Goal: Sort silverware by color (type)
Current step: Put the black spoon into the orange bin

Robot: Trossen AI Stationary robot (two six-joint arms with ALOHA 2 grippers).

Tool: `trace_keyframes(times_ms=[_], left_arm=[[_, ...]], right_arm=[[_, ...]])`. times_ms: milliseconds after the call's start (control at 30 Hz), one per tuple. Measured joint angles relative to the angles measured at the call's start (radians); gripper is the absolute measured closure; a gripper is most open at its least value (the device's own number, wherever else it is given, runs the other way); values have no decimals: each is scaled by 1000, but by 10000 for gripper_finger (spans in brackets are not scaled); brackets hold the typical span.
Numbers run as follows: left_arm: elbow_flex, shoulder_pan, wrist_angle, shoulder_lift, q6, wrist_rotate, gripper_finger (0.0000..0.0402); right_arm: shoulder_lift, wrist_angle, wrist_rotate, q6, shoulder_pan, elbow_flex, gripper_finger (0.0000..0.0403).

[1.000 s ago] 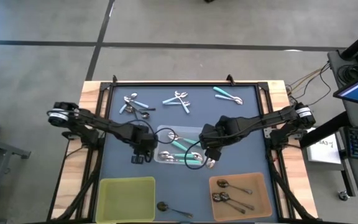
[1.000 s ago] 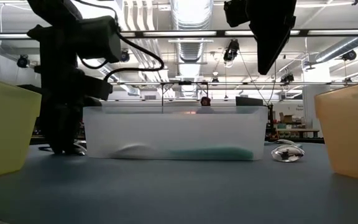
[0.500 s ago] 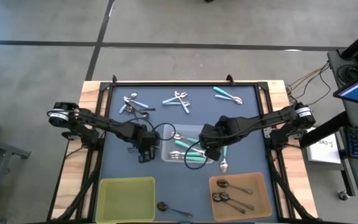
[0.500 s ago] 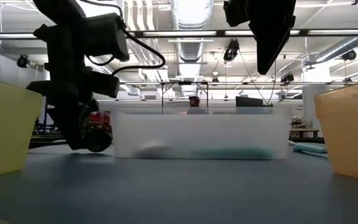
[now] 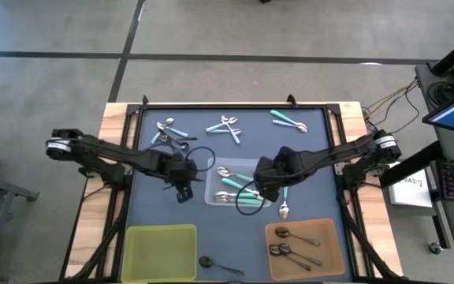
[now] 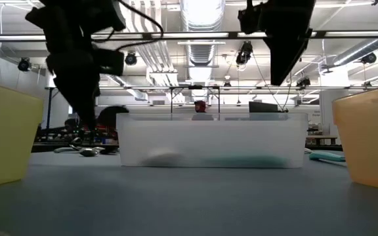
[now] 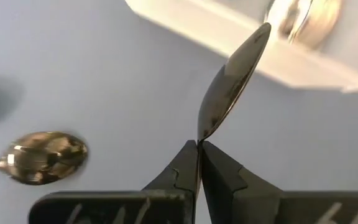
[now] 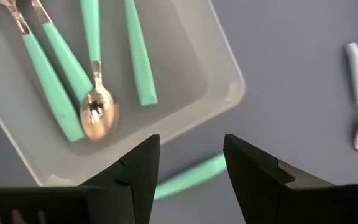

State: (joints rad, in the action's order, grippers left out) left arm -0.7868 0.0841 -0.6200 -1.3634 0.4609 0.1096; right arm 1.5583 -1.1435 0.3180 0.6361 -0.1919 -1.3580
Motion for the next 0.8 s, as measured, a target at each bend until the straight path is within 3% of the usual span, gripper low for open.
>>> trace_keyframes(times_ms=[300,567,800], left_arm=[[0,0,54,161,90,77,401],[-1,1,282,230,102,91,402],[-3,1,557,212,125,106,402]], right_arm=[[-1,333,-63,-11,-2,164,232],[-1,810,-117,-46,-2,288,232],[-1,1242,-143,-45,0,361,232]])
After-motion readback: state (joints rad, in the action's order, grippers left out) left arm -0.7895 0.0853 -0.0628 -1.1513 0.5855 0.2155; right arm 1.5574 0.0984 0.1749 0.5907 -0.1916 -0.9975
